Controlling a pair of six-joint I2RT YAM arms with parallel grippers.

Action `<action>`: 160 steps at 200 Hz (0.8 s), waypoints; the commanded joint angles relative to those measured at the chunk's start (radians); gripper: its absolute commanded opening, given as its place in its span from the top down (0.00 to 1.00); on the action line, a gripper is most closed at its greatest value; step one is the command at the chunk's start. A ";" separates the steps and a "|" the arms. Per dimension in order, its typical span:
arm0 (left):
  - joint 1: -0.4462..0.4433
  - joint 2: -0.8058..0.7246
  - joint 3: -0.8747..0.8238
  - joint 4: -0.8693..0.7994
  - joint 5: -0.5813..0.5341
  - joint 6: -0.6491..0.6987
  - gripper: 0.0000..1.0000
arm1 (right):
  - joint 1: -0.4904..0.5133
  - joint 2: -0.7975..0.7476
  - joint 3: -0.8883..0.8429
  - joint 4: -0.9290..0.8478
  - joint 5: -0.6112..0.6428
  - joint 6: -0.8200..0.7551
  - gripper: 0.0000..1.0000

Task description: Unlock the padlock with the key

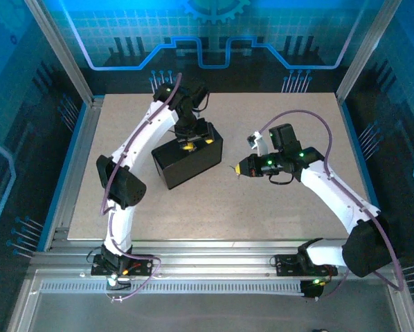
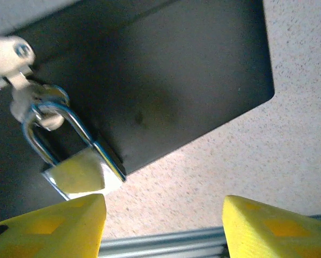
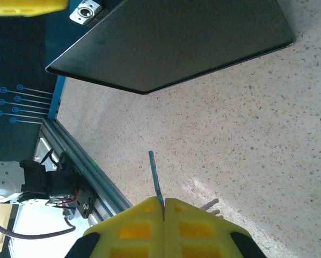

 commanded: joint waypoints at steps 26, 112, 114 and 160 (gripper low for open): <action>0.100 -0.124 -0.113 0.146 -0.168 0.263 0.27 | 0.016 0.005 0.033 -0.038 0.022 0.016 1.00; 0.280 -0.206 -0.414 0.450 0.242 0.448 0.12 | 0.024 -0.012 0.011 -0.051 0.039 0.013 1.00; 0.283 -0.209 -0.421 0.456 0.253 0.447 0.12 | 0.024 -0.012 0.010 -0.051 0.039 0.013 1.00; 0.281 -0.241 -0.520 0.526 0.468 0.397 0.12 | 0.029 -0.014 -0.004 -0.038 0.050 0.026 1.00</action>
